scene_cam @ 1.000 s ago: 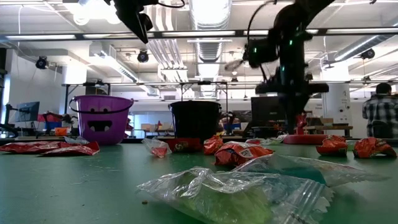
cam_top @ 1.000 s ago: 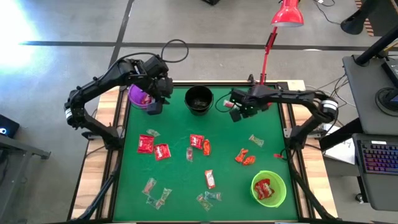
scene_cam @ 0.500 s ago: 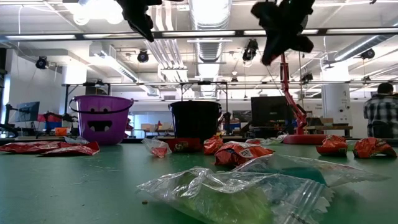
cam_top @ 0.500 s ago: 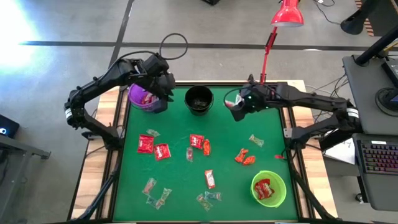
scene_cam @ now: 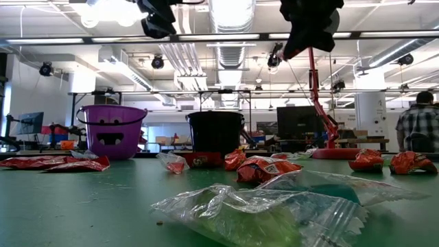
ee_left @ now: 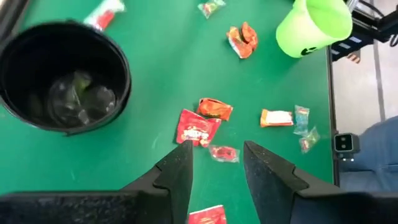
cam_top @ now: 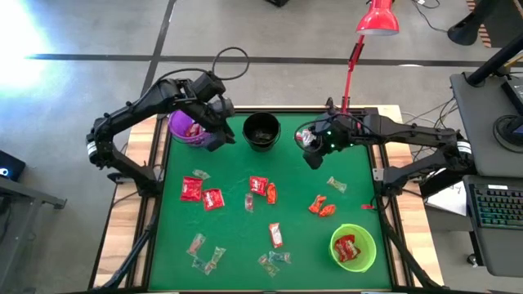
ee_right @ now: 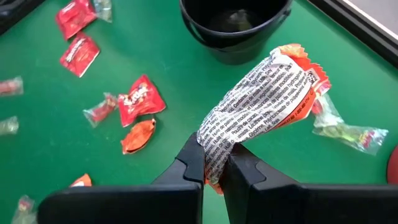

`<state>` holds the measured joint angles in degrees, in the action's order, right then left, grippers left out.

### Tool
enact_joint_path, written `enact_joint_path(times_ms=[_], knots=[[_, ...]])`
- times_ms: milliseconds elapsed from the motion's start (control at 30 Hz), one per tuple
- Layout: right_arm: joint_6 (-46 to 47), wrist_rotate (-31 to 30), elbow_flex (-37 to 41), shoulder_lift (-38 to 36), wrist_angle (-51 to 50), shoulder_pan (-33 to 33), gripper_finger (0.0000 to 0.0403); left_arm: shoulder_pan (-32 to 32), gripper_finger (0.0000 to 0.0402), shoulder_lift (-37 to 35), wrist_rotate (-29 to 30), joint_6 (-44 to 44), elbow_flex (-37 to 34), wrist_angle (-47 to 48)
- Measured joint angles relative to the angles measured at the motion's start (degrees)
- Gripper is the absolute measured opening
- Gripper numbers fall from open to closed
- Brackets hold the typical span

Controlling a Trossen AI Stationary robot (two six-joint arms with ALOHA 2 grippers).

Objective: Sort candy
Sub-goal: Put the orange chocolate bar into the purple bucket

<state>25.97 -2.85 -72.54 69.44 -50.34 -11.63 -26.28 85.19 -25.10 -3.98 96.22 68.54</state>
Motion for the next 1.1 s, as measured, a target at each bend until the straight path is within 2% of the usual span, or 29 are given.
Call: enact_joint_path(times_ms=[300, 367, 500, 567, 800, 1100], knots=[[-2.9, -0.1, -0.2, 0.0, 0.1, 0.3, 0.0017, 0.0, 0.0122, 3.8, -1.2, 3.1, 0.1, 0.5], [-3.0, -0.1, -0.1, 0.0, 0.1, 0.3, 0.0017, 0.0, 0.0126, 4.6, -4.6, 4.8, 0.1, 0.5], [-4.3, 0.5, -0.6, 0.0, 0.6, 0.3, 0.0017, 0.1, 0.0148, 5.7, -15.0, 6.5, 0.2, 0.4], [-6.0, 2.3, -1.0, 0.0, 3.6, 0.6, 0.0017, 0.5, 0.0162, 6.3, -17.8, 6.6, 0.4, -0.8], [-9.3, 14.8, -2.1, 0.0, 19.3, 1.3, 0.0018, 1.8, 0.0201, 8.4, -17.6, 12.9, 0.4, -13.6], [-9.1, 14.9, -2.1, 0.0, 20.7, 1.6, 0.0018, 2.6, 0.0201, 8.8, -17.5, 20.1, 0.5, -32.4]])
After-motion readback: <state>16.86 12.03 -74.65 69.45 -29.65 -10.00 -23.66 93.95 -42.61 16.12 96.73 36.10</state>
